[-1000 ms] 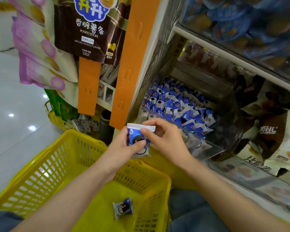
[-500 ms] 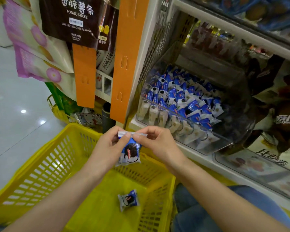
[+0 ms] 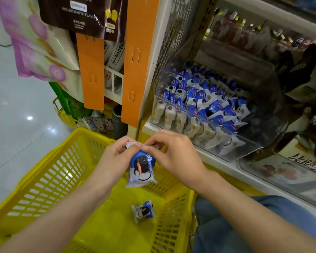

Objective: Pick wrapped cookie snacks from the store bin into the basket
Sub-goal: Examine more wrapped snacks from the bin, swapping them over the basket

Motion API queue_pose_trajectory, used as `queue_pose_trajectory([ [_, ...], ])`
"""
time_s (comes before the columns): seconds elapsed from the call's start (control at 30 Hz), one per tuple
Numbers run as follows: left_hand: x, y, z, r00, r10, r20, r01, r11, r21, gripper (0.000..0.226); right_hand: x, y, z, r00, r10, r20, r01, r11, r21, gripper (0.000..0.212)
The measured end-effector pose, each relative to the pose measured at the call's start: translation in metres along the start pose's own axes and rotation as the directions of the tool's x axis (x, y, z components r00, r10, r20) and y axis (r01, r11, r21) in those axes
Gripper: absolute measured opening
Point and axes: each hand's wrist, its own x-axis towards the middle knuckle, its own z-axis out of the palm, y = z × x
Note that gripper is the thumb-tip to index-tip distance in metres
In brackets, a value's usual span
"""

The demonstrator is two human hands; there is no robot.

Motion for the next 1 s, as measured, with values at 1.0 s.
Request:
queue_pose_trajectory([
  [1.0, 0.002, 0.009, -0.017, 0.986, 0.141, -0.092, -0.142, 0.990, -0.004, 0.009, 0.008, -0.002, -0.005, 0.850, 0.341, 0.402, -0.499, 0.768, 0.403, 0.034],
])
